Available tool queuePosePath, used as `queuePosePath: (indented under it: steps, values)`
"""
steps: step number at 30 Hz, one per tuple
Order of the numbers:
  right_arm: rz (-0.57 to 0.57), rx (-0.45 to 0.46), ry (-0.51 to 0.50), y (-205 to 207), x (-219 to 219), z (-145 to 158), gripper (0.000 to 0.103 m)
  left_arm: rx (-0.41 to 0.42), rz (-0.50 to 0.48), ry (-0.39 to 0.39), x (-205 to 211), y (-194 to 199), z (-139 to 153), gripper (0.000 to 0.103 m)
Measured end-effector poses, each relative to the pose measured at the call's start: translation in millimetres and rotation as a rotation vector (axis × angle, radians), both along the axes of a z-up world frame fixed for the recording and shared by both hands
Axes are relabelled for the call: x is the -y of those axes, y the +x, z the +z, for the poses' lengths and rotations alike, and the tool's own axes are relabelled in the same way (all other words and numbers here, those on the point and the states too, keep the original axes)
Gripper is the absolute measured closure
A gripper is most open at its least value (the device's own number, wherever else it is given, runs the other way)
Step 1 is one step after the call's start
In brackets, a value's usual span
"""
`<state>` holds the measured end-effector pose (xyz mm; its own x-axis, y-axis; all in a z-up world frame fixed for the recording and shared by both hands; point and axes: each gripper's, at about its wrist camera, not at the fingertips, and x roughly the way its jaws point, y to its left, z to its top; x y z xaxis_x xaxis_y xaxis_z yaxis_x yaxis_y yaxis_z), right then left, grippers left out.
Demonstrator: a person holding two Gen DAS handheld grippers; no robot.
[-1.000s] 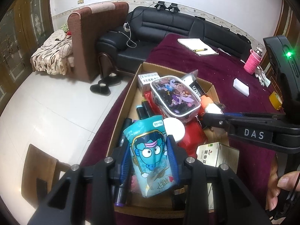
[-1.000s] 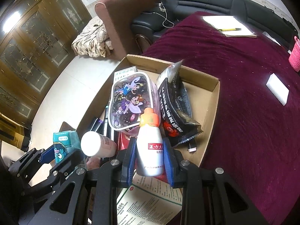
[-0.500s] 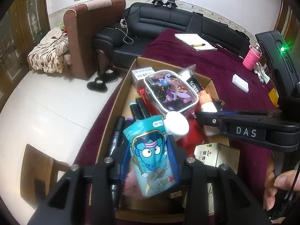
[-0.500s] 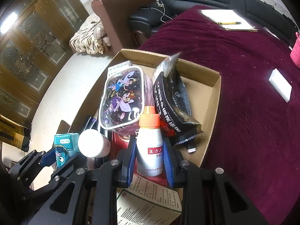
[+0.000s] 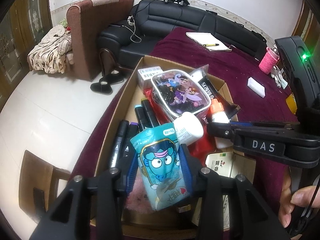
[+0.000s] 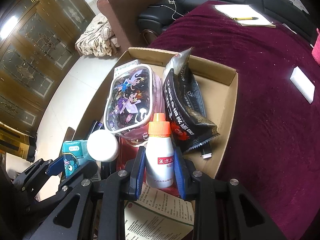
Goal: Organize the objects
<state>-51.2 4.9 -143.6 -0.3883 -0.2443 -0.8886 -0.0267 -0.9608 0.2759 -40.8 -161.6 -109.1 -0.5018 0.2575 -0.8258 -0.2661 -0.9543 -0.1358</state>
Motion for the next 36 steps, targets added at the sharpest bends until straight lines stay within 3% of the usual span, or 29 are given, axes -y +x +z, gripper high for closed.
queuePosePath:
  steps: [36]
  values:
    - [0.03,-0.019,-0.031,23.4,-4.5,16.6,0.071,-0.034,0.002,-0.06,-11.9,13.5,2.7,0.053]
